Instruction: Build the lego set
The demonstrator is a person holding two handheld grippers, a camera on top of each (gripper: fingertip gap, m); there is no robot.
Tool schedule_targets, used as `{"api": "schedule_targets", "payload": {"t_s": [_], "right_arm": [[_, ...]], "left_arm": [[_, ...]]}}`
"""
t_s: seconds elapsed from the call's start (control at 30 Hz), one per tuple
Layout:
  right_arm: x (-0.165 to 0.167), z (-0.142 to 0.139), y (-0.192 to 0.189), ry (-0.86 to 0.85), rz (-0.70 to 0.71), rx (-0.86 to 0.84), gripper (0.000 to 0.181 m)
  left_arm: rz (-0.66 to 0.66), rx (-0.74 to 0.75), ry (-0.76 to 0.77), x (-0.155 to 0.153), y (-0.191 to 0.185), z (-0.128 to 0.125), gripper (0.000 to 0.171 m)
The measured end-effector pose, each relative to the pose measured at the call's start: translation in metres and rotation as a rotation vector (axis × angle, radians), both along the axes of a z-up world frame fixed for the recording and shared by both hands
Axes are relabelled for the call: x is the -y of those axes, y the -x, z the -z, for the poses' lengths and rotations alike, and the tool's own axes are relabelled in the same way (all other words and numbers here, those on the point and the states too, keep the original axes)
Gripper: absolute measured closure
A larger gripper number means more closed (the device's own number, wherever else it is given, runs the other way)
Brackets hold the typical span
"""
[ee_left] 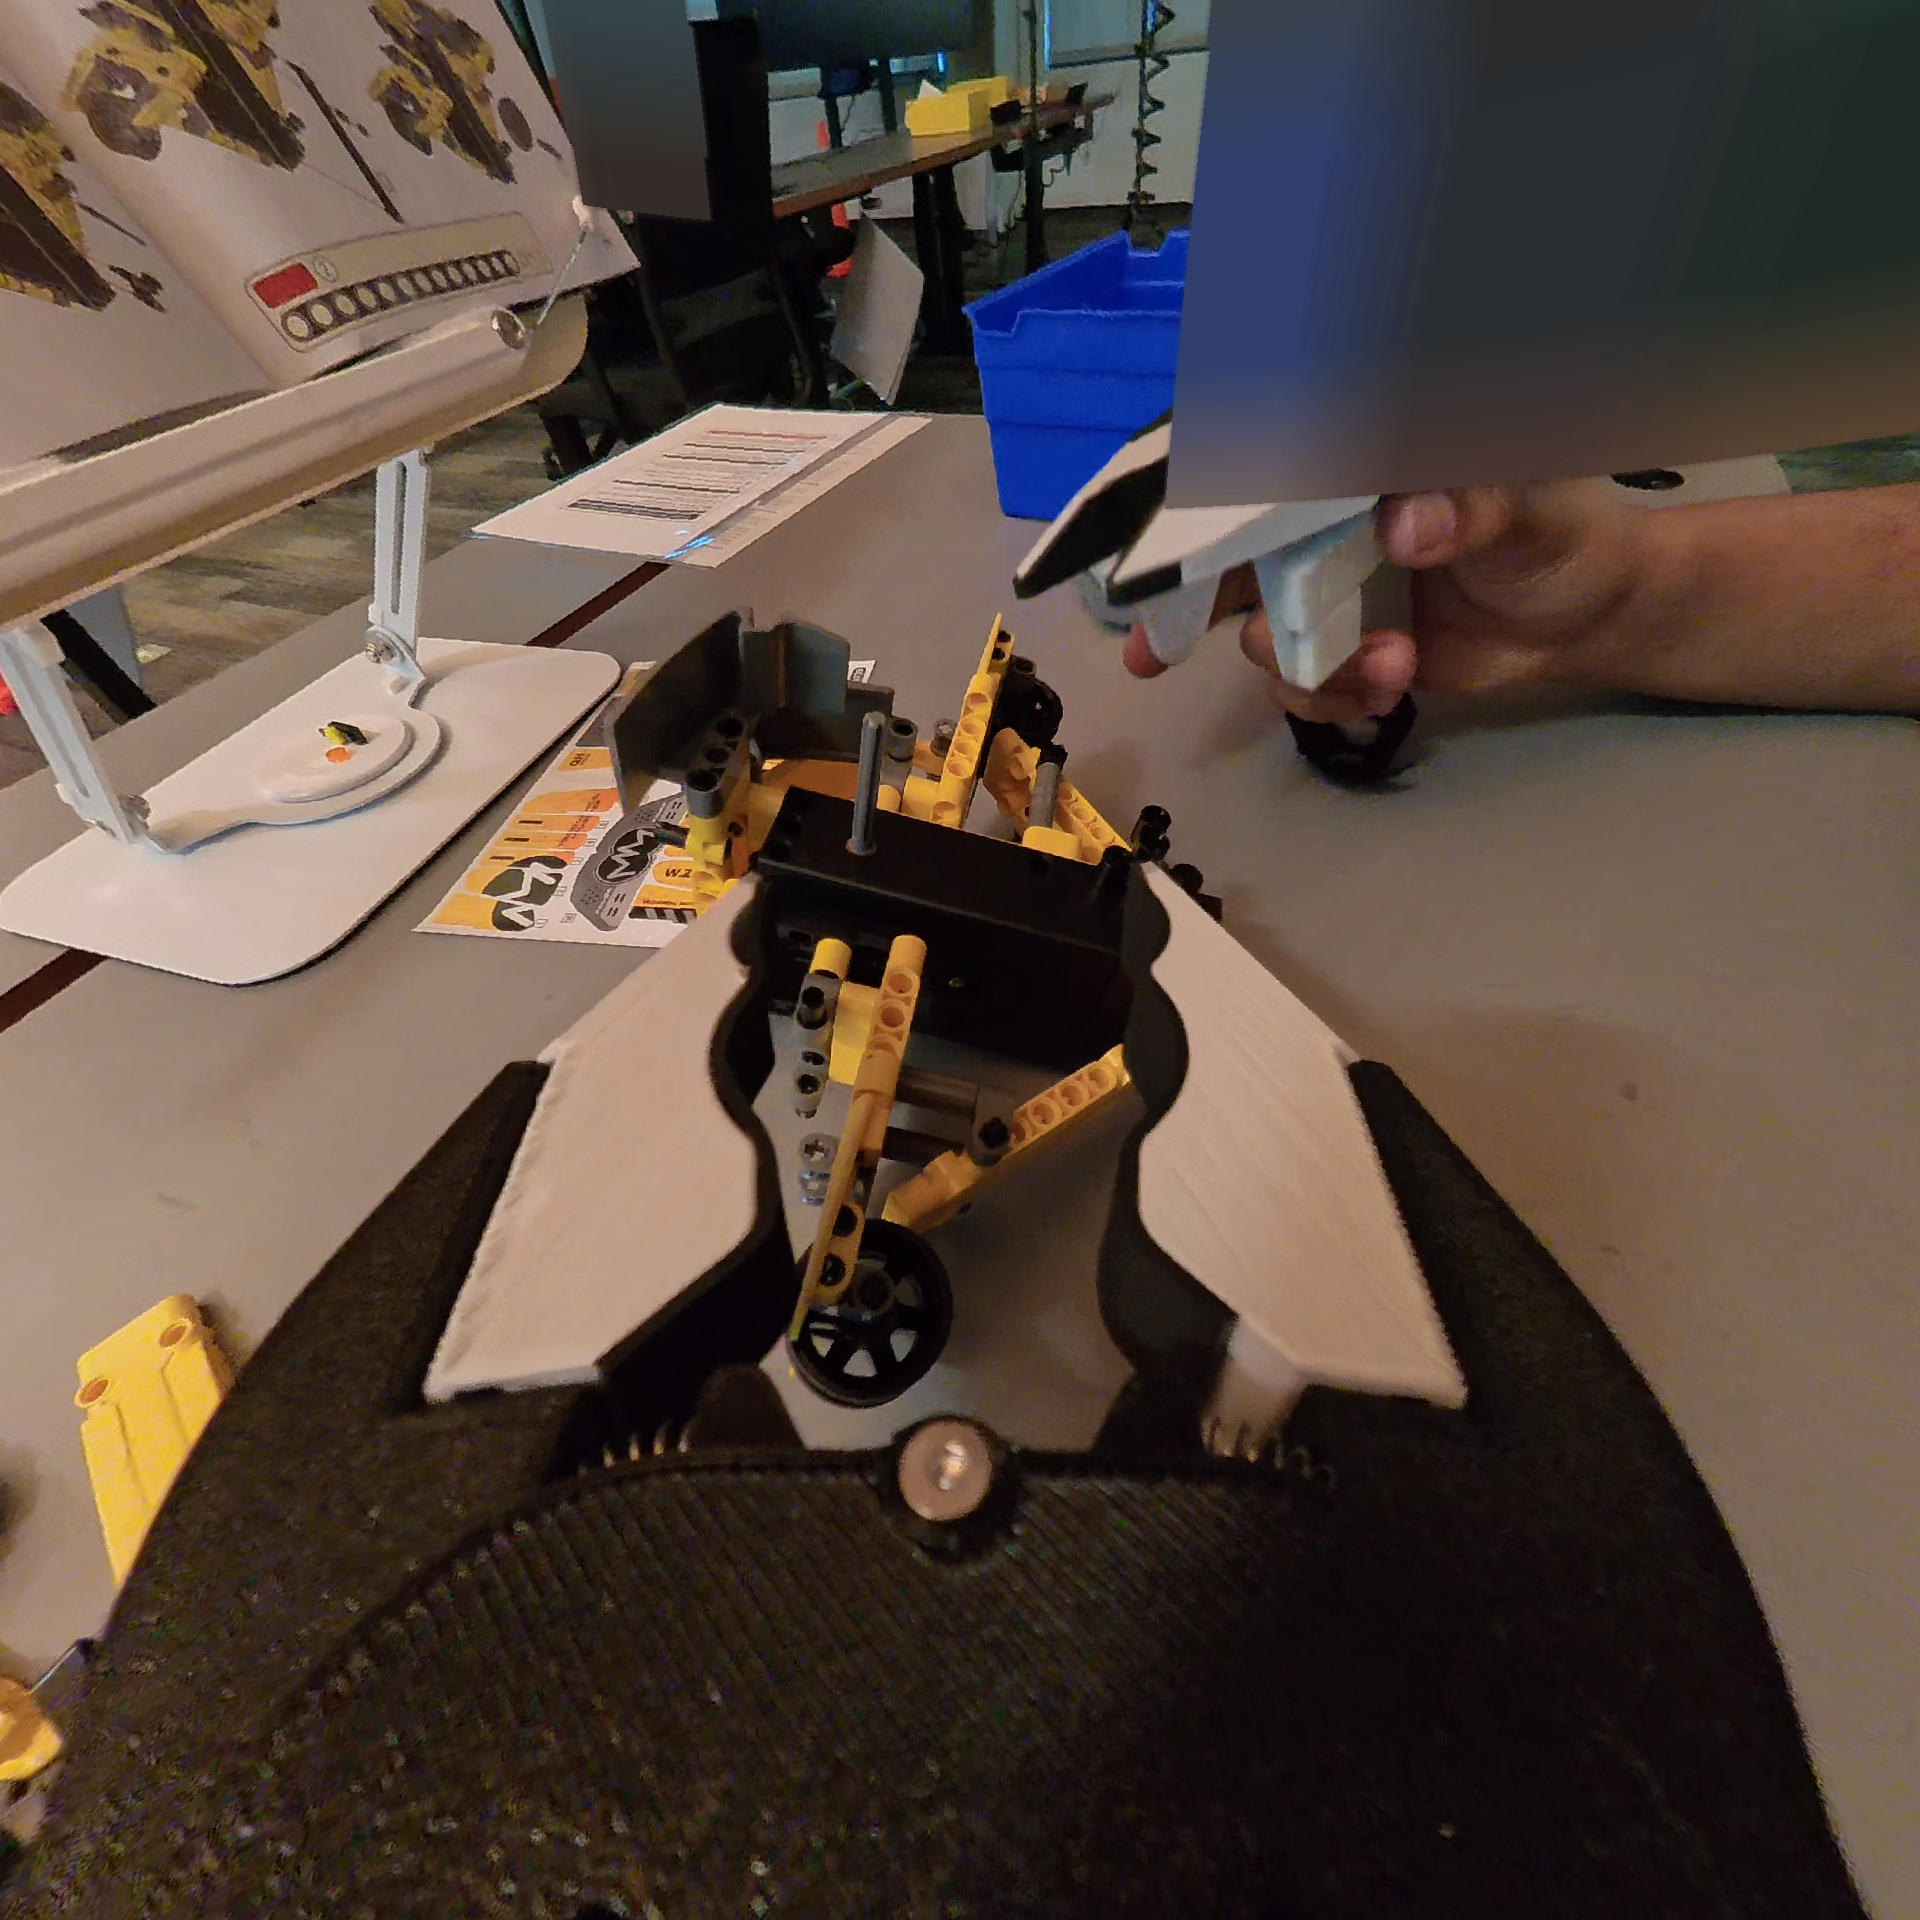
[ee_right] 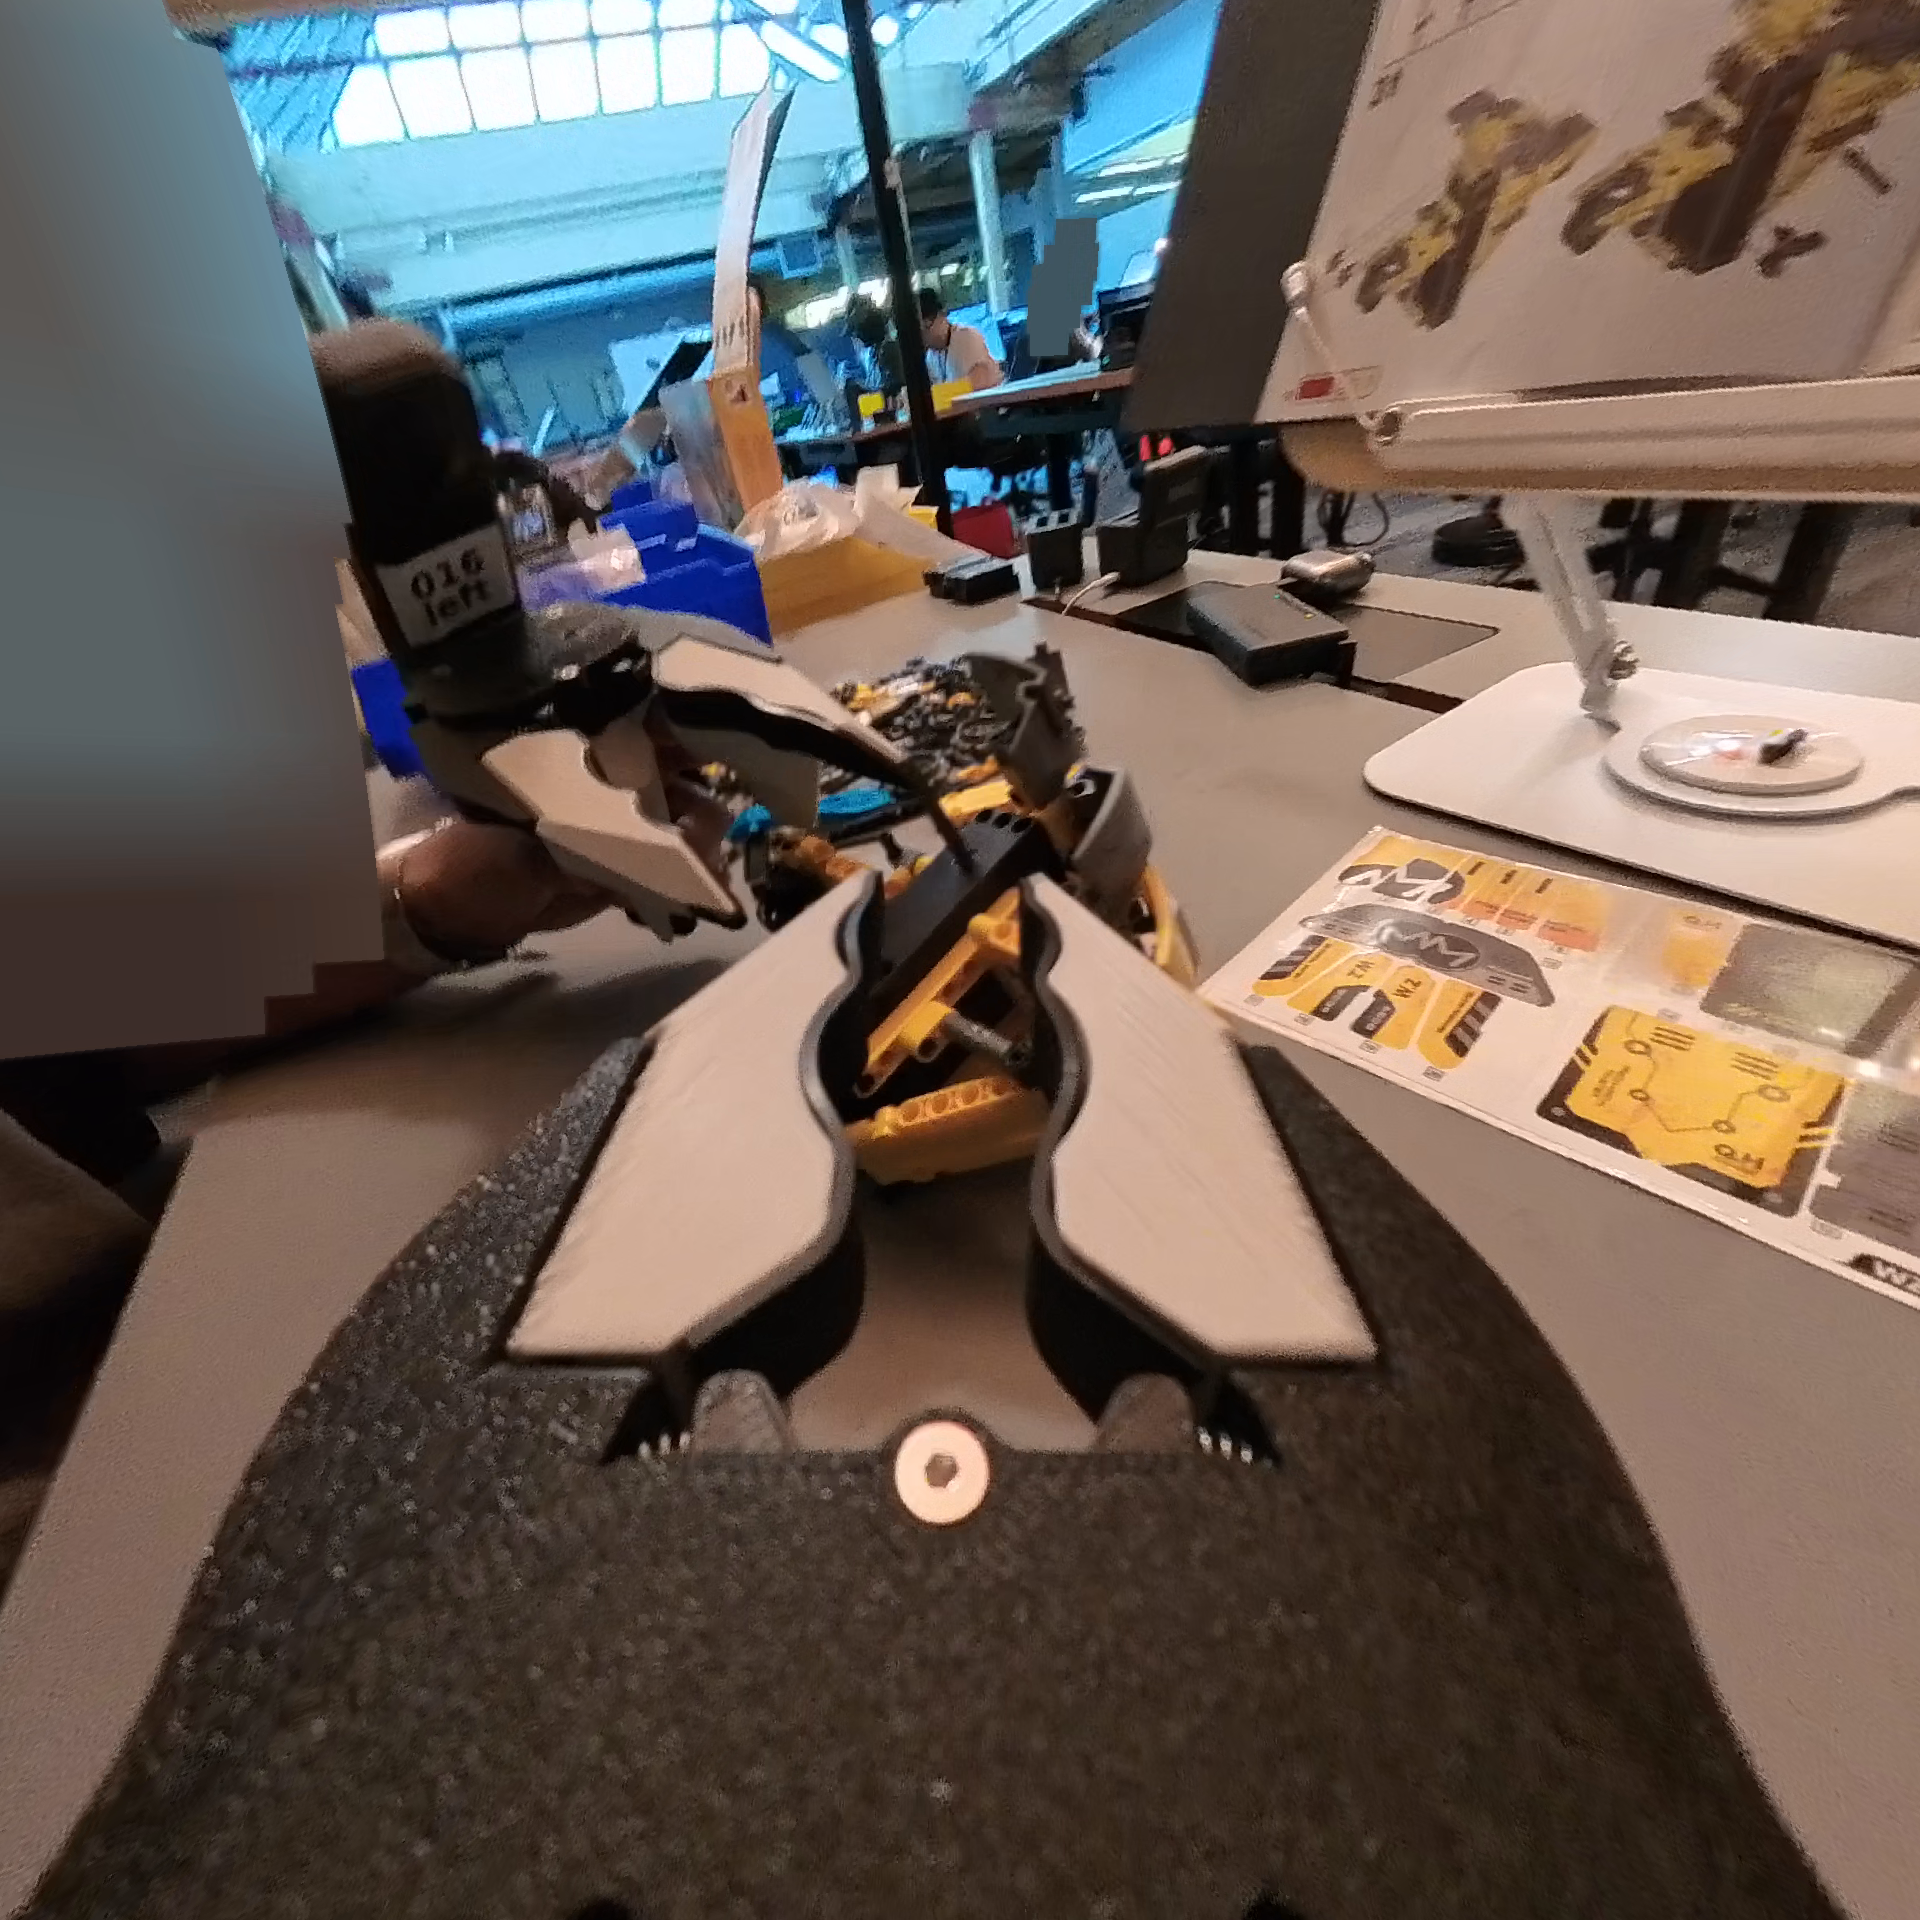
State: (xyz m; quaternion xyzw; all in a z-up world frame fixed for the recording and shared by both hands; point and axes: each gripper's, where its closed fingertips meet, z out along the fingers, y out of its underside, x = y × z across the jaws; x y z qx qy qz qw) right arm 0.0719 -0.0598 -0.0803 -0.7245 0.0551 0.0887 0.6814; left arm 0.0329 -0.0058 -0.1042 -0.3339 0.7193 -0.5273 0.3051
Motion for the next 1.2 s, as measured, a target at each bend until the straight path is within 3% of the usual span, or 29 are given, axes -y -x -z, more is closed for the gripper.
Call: {"api": "schedule_targets", "payload": {"t_s": [0.1, 0.27, 0.33, 0.4, 0.5, 0.63, 0.83, 0.97, 1.2], "right_arm": [[0.006, -0.007, -0.023, -0.032, 0.086, -0.106, 0.154], [0.019, 0.006, -0.067, -0.009, 0.229, -0.383, 0.133], [0.017, 0.022, -0.067, 0.060, 0.179, -0.563, 0.121], [0.014, 0.032, -0.059, 0.096, 0.107, -0.707, 0.120], [0.009, 0.047, -0.047, 0.166, 0.041, -0.799, 0.111], [0.004, 0.065, -0.032, 0.249, -0.032, -0.879, 0.102], [0.000, 0.064, -0.023, 0.223, -0.120, -0.953, 0.125], [-0.001, 0.061, -0.023, 0.194, -0.145, -0.986, 0.154], [0.001, 0.050, -0.022, 0.148, -0.163, -0.926, 0.161]], "left_arm": [[-0.017, 0.005, -0.014, -0.005, -0.001, -0.002, 0.108], [-0.048, 0.000, 0.000, -0.013, -0.002, -0.005, 0.108], [-0.055, -0.036, 0.033, -0.017, -0.003, -0.003, 0.106], [-0.051, -0.085, 0.074, -0.020, -0.004, 0.000, 0.104], [-0.034, -0.176, 0.085, -0.022, -0.003, 0.013, 0.102], [-0.001, -0.276, -0.034, -0.022, 0.004, 0.034, 0.101], [0.042, -0.330, -0.077, -0.010, 0.008, 0.048, 0.113], [0.073, -0.335, -0.075, -0.005, 0.010, 0.052, 0.113], [0.084, -0.319, -0.156, -0.004, 0.011, 0.060, 0.121]]}}
